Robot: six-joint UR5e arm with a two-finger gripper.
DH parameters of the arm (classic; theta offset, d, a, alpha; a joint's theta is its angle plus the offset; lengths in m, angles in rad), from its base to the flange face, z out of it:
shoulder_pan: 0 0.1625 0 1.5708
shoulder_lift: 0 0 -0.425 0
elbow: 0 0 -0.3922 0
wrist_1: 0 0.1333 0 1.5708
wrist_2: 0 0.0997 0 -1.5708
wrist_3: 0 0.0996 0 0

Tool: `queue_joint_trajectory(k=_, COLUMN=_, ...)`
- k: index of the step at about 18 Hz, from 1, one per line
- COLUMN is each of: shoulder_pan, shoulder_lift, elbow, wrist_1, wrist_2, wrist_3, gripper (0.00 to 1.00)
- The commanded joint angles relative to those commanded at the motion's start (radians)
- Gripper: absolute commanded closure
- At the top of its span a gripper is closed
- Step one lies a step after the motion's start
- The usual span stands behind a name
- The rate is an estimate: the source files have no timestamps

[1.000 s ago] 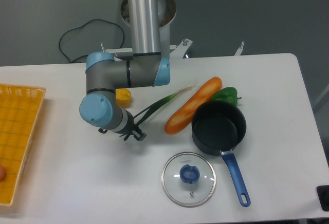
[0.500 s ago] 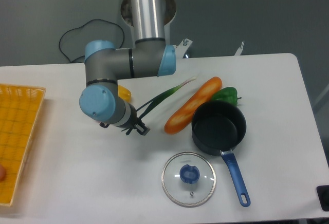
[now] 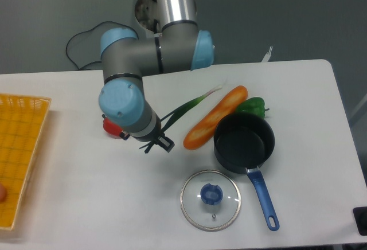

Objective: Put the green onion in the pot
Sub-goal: 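Lift the green onions and carry them over the black pot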

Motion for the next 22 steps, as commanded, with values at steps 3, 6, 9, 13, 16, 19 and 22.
queue_joint_trajectory(k=3, shoulder_pan=0.035, shoulder_lift=0.0, elbow=0.025, wrist_1=0.027, wrist_2=-0.063, wrist_3=0.015, gripper=0.99)
queue_joint_trajectory(k=6, shoulder_pan=0.057, shoulder_lift=0.0, elbow=0.037, wrist_1=0.072, wrist_2=-0.11, wrist_3=0.025, gripper=0.99)
queue_joint_trajectory(k=9, shoulder_pan=0.071, shoulder_lift=-0.003, elbow=0.049, wrist_1=0.072, wrist_2=-0.115, wrist_3=0.025, gripper=0.99)
queue_joint_trajectory(k=13, shoulder_pan=0.112, shoulder_lift=-0.009, elbow=0.089, wrist_1=0.074, wrist_2=-0.12, wrist_3=0.07, gripper=0.99)
queue_joint_trajectory(k=16, shoulder_pan=0.135, shoulder_lift=-0.009, elbow=0.097, wrist_1=0.072, wrist_2=-0.143, wrist_3=0.097, gripper=0.99)
queue_joint_trajectory(k=19, shoulder_pan=0.135, shoulder_lift=-0.008, elbow=0.1, wrist_1=0.071, wrist_2=-0.146, wrist_3=0.091, gripper=1.0)
queue_joint_trajectory(k=22, shoulder_pan=0.129, shoulder_lift=0.005, elbow=0.095, wrist_1=0.055, wrist_2=-0.146, wrist_3=0.08, gripper=1.0)
